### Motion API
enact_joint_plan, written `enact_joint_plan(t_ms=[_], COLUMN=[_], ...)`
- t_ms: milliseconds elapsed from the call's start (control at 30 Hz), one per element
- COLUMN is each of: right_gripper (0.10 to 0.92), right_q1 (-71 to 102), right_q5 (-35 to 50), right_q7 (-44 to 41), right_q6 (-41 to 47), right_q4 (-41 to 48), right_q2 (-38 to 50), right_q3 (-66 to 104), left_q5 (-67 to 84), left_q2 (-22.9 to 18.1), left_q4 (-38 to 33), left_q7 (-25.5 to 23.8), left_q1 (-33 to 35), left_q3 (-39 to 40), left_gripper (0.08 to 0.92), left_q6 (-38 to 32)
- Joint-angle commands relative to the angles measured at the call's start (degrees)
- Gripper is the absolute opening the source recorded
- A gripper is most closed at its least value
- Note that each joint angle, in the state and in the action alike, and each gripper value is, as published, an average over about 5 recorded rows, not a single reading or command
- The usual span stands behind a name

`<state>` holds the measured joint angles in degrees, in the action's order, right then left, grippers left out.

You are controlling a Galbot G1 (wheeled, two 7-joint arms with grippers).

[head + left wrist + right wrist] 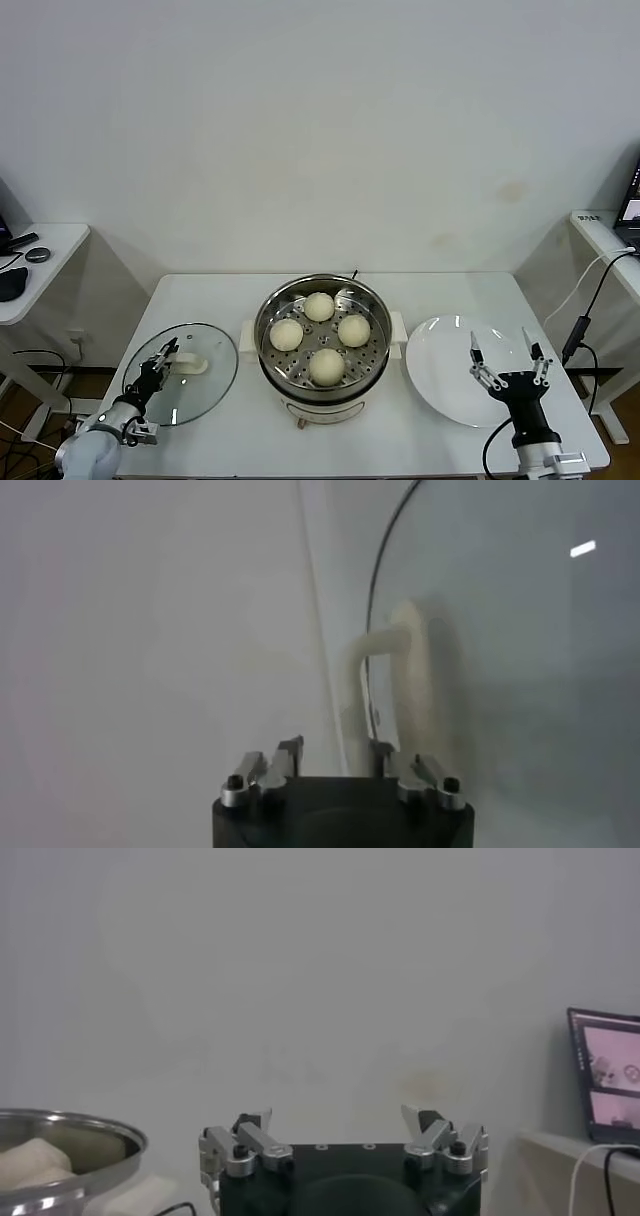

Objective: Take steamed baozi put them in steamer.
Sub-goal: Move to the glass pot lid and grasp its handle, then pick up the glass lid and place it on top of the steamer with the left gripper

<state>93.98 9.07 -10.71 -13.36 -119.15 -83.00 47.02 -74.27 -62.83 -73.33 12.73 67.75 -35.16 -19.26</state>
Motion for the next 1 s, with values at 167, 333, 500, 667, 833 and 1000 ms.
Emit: enact_joint_plan(t_ms=[167, 333, 500, 667, 833, 1000], right_gripper=[0.823, 0.823, 0.823, 0.823, 0.823, 0.823], right_q1=[0.14, 0.10, 0.65, 1.54, 1.72, 0.77], right_q5=[0.35, 1.81, 4.92, 7.42, 6.68, 2.25], right_q7=[-0.08, -0.20, -1.21, -2.72, -3.85, -4.95], right_q6=[0.99, 2.01, 4.21, 6.65, 8.07, 8.40], right_q4=[0.65, 2.12, 4.35, 5.92, 7.76, 9.82], right_q2=[0.92, 2.59, 5.45, 7.45, 7.31, 5.70], right_q3=[-0.76, -0.84, -1.12, -1.96, -3.10, -4.74], left_q5=[5.18, 10.40, 18.91, 24.96, 32.41, 33.72], left_q2=[1.03, 2.47, 5.10, 7.69, 11.61, 14.82], left_q4=[-9.06, -21.32, -37.22, -49.50, -58.41, -58.35], left_q7=[3.30, 3.06, -2.90, -10.27, -14.24, -15.52], left_q1=[5.79, 14.85, 24.23, 27.51, 23.95, 14.10], left_q3=[-1.02, -4.11, -8.66, -12.61, -7.11, 6.40], left_gripper=[0.194, 0.173, 0.173, 0.173, 0.173, 0.173], left_q6=[2.83, 8.65, 19.59, 28.67, 38.47, 45.41])
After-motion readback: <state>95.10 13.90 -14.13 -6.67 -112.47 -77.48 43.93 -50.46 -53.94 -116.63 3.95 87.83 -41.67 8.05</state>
